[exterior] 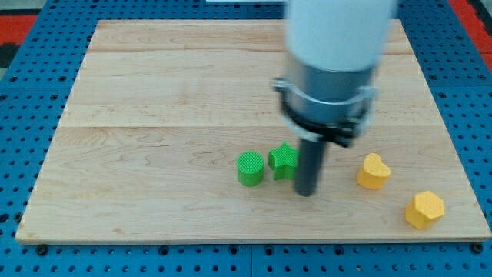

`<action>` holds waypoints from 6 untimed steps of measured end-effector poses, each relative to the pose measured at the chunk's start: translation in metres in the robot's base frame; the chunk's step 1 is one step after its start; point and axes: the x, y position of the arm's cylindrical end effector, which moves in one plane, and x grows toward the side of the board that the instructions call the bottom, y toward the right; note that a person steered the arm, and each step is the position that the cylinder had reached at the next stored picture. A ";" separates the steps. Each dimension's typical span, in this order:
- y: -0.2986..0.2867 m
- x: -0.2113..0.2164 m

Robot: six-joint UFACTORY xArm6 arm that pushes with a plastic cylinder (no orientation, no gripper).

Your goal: Move the green star into the green circle

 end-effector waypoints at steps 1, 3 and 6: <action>0.052 -0.012; 0.004 -0.050; -0.073 -0.051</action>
